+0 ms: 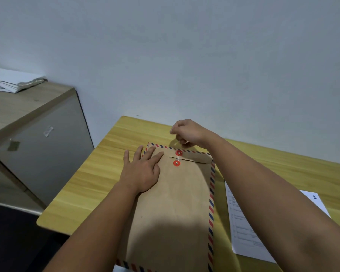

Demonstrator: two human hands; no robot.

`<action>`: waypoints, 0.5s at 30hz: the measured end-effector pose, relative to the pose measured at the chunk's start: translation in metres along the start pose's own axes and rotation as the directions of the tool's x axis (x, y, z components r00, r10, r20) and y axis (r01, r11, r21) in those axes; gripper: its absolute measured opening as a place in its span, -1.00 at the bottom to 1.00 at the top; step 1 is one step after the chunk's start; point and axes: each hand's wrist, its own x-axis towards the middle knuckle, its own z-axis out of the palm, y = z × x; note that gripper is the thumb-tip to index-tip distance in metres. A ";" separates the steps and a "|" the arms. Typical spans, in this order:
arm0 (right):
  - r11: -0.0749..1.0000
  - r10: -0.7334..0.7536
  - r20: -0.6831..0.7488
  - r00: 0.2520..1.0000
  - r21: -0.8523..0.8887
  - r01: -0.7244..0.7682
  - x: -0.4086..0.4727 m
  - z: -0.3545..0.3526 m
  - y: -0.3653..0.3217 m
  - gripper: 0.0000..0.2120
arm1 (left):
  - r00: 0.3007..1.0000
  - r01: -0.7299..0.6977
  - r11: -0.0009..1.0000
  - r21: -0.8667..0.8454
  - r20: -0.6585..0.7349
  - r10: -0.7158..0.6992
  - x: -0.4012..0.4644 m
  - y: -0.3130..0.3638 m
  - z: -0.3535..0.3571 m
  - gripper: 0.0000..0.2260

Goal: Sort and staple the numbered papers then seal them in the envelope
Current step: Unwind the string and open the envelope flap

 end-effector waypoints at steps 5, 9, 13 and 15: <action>0.870 -0.087 -0.011 0.996 -0.489 0.071 0.008 -0.015 0.016 -0.85 | 1.000 -0.005 1.000 -0.014 -0.008 0.005 -0.001 0.000 0.000 -0.50; 0.675 -0.155 0.013 0.988 -0.729 0.116 0.007 -0.023 0.026 -0.92 | 1.000 -0.012 1.000 0.001 -0.003 0.012 -0.003 0.000 -0.001 -0.50; 0.610 -0.247 0.011 0.969 -0.776 0.164 0.010 -0.013 0.030 -0.85 | 1.000 -0.020 1.000 0.012 -0.005 0.020 -0.003 -0.001 0.000 -0.50; 0.568 -0.320 -0.039 0.947 -0.808 0.158 0.011 -0.004 0.032 -0.84 | 1.000 -0.021 1.000 0.015 -0.006 0.021 -0.003 -0.001 0.000 -0.50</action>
